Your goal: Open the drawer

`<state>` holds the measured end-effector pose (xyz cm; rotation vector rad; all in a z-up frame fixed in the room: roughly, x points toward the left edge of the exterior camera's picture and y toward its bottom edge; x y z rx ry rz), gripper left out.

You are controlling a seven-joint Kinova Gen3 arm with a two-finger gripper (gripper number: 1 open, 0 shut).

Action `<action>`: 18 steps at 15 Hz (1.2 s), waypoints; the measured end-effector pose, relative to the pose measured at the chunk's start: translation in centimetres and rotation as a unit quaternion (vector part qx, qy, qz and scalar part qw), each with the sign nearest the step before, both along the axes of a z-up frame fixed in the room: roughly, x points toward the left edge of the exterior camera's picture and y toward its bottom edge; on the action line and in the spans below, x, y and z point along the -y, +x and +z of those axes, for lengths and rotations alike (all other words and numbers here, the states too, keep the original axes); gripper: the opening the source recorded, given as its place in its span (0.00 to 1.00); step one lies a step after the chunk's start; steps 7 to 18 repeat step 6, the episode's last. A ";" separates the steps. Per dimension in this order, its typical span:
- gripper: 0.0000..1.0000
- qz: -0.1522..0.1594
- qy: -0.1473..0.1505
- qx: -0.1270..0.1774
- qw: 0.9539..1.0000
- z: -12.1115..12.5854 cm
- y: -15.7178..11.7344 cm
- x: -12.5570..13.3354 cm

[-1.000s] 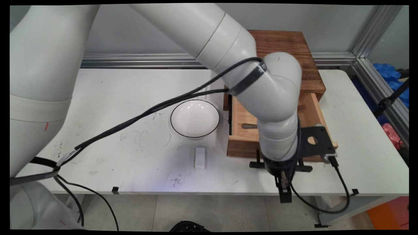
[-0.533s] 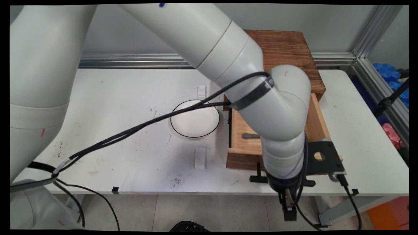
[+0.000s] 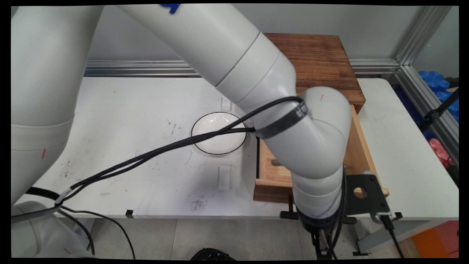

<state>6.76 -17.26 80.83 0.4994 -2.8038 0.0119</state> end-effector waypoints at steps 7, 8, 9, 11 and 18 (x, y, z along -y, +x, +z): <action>1.00 -0.008 0.003 -0.006 1.000 0.3 -0.5 -1.3; 1.00 -0.008 0.003 -0.006 1.000 0.3 -0.5 -1.3; 1.00 -0.008 0.003 -0.006 1.000 0.3 -0.5 -1.3; 1.00 -0.008 0.003 -0.006 1.000 0.3 -0.5 -1.3; 1.00 -0.008 0.003 -0.006 1.000 0.3 -0.5 -1.3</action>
